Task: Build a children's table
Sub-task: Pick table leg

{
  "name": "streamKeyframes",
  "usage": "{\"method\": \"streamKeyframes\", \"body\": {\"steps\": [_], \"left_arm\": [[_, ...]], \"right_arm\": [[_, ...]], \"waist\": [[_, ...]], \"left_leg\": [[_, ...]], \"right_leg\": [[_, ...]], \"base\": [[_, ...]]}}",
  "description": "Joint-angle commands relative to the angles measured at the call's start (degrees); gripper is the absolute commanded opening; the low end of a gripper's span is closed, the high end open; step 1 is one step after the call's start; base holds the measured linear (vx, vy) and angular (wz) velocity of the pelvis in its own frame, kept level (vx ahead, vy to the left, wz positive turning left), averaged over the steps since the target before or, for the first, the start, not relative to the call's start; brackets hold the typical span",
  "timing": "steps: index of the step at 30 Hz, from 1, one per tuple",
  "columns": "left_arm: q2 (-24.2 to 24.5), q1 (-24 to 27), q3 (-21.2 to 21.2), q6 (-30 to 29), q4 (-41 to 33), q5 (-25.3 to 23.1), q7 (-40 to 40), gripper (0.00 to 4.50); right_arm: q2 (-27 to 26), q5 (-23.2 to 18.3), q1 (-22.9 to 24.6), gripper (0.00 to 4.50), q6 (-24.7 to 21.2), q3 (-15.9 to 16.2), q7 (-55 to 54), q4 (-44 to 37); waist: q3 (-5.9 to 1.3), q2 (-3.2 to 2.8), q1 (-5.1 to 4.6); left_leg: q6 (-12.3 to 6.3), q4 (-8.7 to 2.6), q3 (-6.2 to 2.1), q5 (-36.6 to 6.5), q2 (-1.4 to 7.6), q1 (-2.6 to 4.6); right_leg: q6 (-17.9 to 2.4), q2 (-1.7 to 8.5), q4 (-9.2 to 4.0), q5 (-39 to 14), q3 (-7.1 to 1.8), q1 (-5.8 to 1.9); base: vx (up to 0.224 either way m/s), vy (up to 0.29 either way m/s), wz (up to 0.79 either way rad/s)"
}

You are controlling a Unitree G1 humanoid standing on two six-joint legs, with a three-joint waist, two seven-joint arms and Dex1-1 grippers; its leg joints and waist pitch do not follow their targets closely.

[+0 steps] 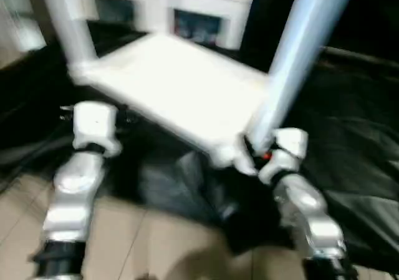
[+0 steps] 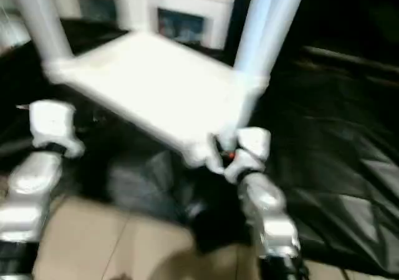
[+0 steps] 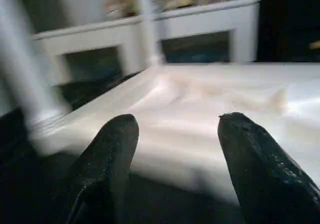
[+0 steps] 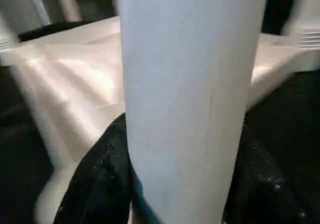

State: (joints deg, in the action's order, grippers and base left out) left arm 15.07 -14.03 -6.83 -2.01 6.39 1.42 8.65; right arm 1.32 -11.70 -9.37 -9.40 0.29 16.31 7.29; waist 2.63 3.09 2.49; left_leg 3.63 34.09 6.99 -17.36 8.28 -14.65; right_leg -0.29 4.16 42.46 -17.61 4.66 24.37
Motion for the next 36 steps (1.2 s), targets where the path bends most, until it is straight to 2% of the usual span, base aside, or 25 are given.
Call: {"method": "streamKeyframes", "body": {"steps": [1, 2, 3, 4, 5, 6, 7, 8, 9, 10, 11, 12, 13, 14, 15, 16, 18, 19, 20, 22, 24, 26, 31, 33, 36], "left_arm": [[-1.3, -0.5, 2.2, -0.1, -0.5, 0.1, 1.2, 2.98], [-1.4, -0.4, 2.3, 0.0, -0.6, 0.2, 1.4, 2.98], [-1.6, -0.4, 2.5, 0.0, -0.6, 0.5, 1.7, 2.98], [-1.6, -0.4, 2.5, 0.0, -0.6, 0.5, 1.7, 2.98], [-1.9, -0.2, 2.5, 0.3, -0.8, 1.1, 2.2, 2.98], [-2.0, 0.1, 2.7, 0.3, -1.1, 1.5, 2.7, 2.98], [-1.9, 0.1, 2.9, 0.0, -1.1, 1.5, 3.0, 2.98], [-1.7, 0.3, 3.4, 0.3, -1.1, 1.7, 3.9, 2.98], [-1.7, 0.3, 3.5, 0.6, -1.1, 1.8, 4.3, 2.98], [-1.2, 0.5, 4.1, 1.4, -1.1, 2.6, 6.6, 2.98], [-1.0, 0.6, 4.4, 1.6, -1.1, 3.0, 7.8, 2.98], [-0.9, 0.5, 4.1, 0.9, -1.1, 3.3, 8.4, 2.98], [-0.8, 0.4, 3.9, 0.9, -1.0, 3.3, 8.1, 2.98], [-0.6, 0.3, 3.6, 1.0, -1.0, 3.4, 8.0, 2.98], [-0.4, 0.3, 3.4, 1.2, -1.0, 3.5, 8.0, 2.98], [0.0, 0.3, 3.3, 0.4, -0.9, 3.6, 8.0, 2.98], [0.5, 0.3, 3.5, -0.4, -0.6, 2.6, 7.4, 2.98], [0.6, 0.2, 3.5, -1.4, -0.4, 2.1, 6.8, 2.98], [0.7, 0.1, 3.5, -2.0, -0.3, 1.9, 6.6, 2.98], [0.6, -0.6, 3.4, -1.6, 0.9, 2.0, 6.8, 2.98], [0.9, -1.0, 3.8, 0.0, 1.4, 5.0, 11.9, 2.98], [2.5, -1.9, 5.2, 0.0, 2.0, 6.2, 16.8, 2.98], [9.1, -3.9, 7.0, -2.5, 1.4, 12.9, 34.6, 3.34], [11.1, -5.7, 6.4, -2.4, 2.9, 12.8, 37.0, 3.52], [11.6, -9.6, 4.7, 0.9, 8.6, 6.6, 27.9, 3.72]], "right_arm": [[1.1, -1.3, 0.5, 1.91, -0.4, -2.5, -0.5, -0.9], [1.1, -1.5, 0.6, 1.91, -0.5, -2.6, -0.5, -1.0], [1.2, -1.5, 0.7, 1.91, -0.1, -2.7, -0.3, -1.4], [1.2, -1.5, 0.7, 1.91, -0.1, -2.7, -0.3, -1.4], [1.2, -1.6, 0.9, 1.91, -0.2, -2.8, -0.3, -1.6], [1.4, -1.6, 1.1, 1.91, -0.2, -2.8, -0.1, -2.0], [1.4, -1.6, 1.2, 1.91, -0.2, -2.8, -0.1, -2.0], [1.4, -1.7, 1.4, 1.91, -0.1, -2.9, -0.2, -2.2], [1.3, -1.8, 1.4, 1.91, 0.0, -3.0, -0.2, -2.3], [1.1, -2.8, 1.6, 1.91, 0.2, -3.4, 0.1, -3.0], [0.9, -3.4, 1.8, 1.91, 0.2, -3.6, 0.2, -3.4], [1.1, -4.0, 1.8, 1.91, 0.2, -3.7, 0.8, -3.9], [1.1, -4.5, 1.8, 1.91, 0.1, -3.7, 1.3, -4.1], [1.2, -4.8, 1.8, 1.91, -0.1, -3.8, 1.7, -4.3], [1.2, -5.0, 1.8, 1.91, -0.2, -3.8, 1.9, -4.5], [1.2, -5.5, 1.7, 1.91, -0.6, -4.2, 2.4, -4.7], [1.4, -6.3, 1.7, 1.91, -1.6, -4.3, 3.3, -4.9], [1.5, -6.7, 1.8, 1.91, -2.1, -4.3, 3.7, -5.1], [1.6, -6.9, 1.8, 1.91, -2.5, -4.2, 4.0, -5.2], [2.7, -6.0, 1.7, 1.91, -2.7, -3.2, 4.9, -4.5], [4.1, -6.0, 1.2, 1.91, -3.0, -2.2, 6.9, -4.1], [5.6, -7.4, 0.4, 1.91, -4.2, -1.8, 9.7, -3.8], [10.9, -7.6, -3.4, 1.91, -4.7, -0.8, 18.5, -1.7], [13.1, -7.3, -5.3, 1.91, -4.0, -0.6, 20.9, 0.1], [14.2, -7.6, -8.1, 1.91, -4.1, -1.9, 20.8, 2.5]], "waist": [[-3.58, 0.38, -1.91], [-2.97, 2.96, -0.39], [-3.2, 3.01, 3.45], [-2.9, 2.67, 3.97], [-2.94, 2.69, 3.59], [-3.35, 1.62, 2.57], [-3.58, 1.23, 2.29], [-3.02, -0.73, 1.72], [-3.29, -2.07, 1.96], [-3.85, -5.04, 0.49], [-3.75, -5.38, -0.36], [-3.8, -4.0, -0.02], [-4.27, -3.21, -0.33], [-3.6, -1.93, 0.27], [-3.58, -1.46, 1.2], [-3.13, -1.33, 2.53], [-2.49, -2.56, 2.03], [-2.41, -3.4, 1.21], [-2.16, -3.77, 0.51], [-2.03, -3.01, 0.66], [-1.58, -1.72, 1.54], [-1.48, -1.45, 2.2], [-2.03, -1.88, 2.35], [-2.02, -1.62, 2.45], [-1.87, -1.21, 3.02]], "left_leg": [[-15.59, -5.51, 0.06, 5.0, 6.9, 5.65], [-9.02, -3.98, 5.71, -10.4, 1.0, 3.84], [-4.43, 8.56, 1.96, -10.6, -3.66, -2.53], [-1.81, 9.88, 0.41, -7.1, -3.3, -4.68], [2.91, 11.93, -2.38, 1.3, -3.03, -8.91], [3.39, 10.22, -4.42, 11.0, -1.41, -9.64], [2.58, 8.16, -4.68, 16.0, -1.13, -9.31], [0.33, 1.82, -4.2, 26.7, -1.42, -8.36], [-2.19, -1.45, -4.03, 32.3, -1.25, -8.82], [-8.28, -3.49, -6.88, 42.0, 3.35, -7.82], [-15.56, -2.95, -9.53, 50.9, 6.93, -6.13], [-23.04, -2.99, -11.71, 53.8, 9.76, -4.29], [-22.6, -2.74, -11.19, 48.9, 8.85, -4.34], [-18.42, -2.78, -8.1, 32.0, 4.64, -8.08], [-14.11, -2.52, -5.6, 22.0, 2.25, -9.77], [-6.66, -2.28, -3.18, 8.2, 1.33, -9.27], [-1.38, -4.34, -2.54, -1.9, 2.93, -8.49], [0.52, -6.03, -3.0, -11.2, 4.51, -7.41], [3.15, -7.08, -3.44, -22.0, 5.23, -6.69], [5.73, -6.95, -3.01, -29.2, 4.55, -6.54], [4.25, -5.45, -1.79, -25.3, 3.98, -6.32], [3.37, -5.33, -1.38, -22.5, 4.18, -6.31], [5.73, -7.5, -1.83, -27.3, 4.7, -6.52], [6.0, -7.39, -1.33, -27.5, 4.62, -6.16], [4.72, -6.24, -0.39, -25.1, 4.45, -5.37]], "right_leg": [[-3.9, 2.75, -4.16, 9.8, -1.41, 1.94], [-9.8, 1.47, -8.64, 3.1, -5.09, -2.93], [-23.0, 7.89, -13.78, -26.4, -17.32, -12.16], [-24.9, 7.52, -12.76, -22.5, -18.26, -13.31], [-25.6, 6.5, -10.34, -3.2, -17.92, -14.4], [-23.2, 8.35, -9.3, 21.3, -12.22, -12.44], [-21.7, 7.66, -9.2, 31.9, -10.15, -10.78], [-16.2, 3.04, -9.29, 35.9, -4.46, -7.49], [-12.1, 1.57, -8.75, 36.0, -2.69, -8.52], [-3.8, -2.1, -4.28, 30.8, 1.44, -8.78], [-0.6, -1.59, -1.57, 23.0, 0.89, -6.1], [3.5, 3.13, -3.44, 12.9, -5.23, -3.68], [3.2, 3.88, -4.27, 14.2, -6.33, -3.23], [1.1, 5.63, -7.52, 15.9, -6.56, -5.11], [0.5, 6.24, -8.95, 16.1, -6.08, -6.56], [-0.5, 6.43, -10.63, 9.4, -5.04, -6.83], [-5.5, 4.31, -11.15, -5.3, -3.76, -6.54], [-7.8, 2.78, -10.52, -10.0, -3.17, -5.51], [-8.6, 2.43, -10.35, -12.4, -3.06, -4.82], [-8.6, 3.67, -11.22, -17.0, -3.55, -4.25], [-6.3, 6.04, -13.6, -28.1, -4.2, -3.85], [-4.0, 6.58, -14.43, -33.7, -3.9, -4.03], [-6.0, 4.6, -11.99, -19.4, -3.12, -4.14], [-6.8, 4.78, -11.91, -17.1, -3.41, -3.71], [-6.5, 5.87, -12.8, -20.3, -3.94, -2.96]], "base": [[0.202, -0.076, -0.55], [0.254, -0.1, -0.6], [0.254, -0.1, -0.6], [0.254, -0.06, -0.67], [0.229, -0.031, -0.72], [0.229, -0.031, -0.72], [0.196, -0.018, -0.37], [0.181, -0.043, -0.21], [0.181, -0.043, -0.21], [0.168, -0.021, -0.46], [0.057, -0.016, -0.43], [0.057, -0.016, -0.43], [-0.012, -0.033, -0.19], [-0.02, 0.026, -0.2], [-0.02, 0.026, -0.2], [-0.053, 0.036, -0.21], [-0.062, 0.037, -0.15], [-0.058, 0.066, -0.14], [-0.056, 0.075, -0.14], [-0.057, 0.068, -0.13], [-0.056, 0.048, -0.08], [-0.026, 0.022, -0.06], [-0.021, 0.046, -0.16], [-0.025, 0.055, -0.15], [0.0, 0.0, 0.0]]}}
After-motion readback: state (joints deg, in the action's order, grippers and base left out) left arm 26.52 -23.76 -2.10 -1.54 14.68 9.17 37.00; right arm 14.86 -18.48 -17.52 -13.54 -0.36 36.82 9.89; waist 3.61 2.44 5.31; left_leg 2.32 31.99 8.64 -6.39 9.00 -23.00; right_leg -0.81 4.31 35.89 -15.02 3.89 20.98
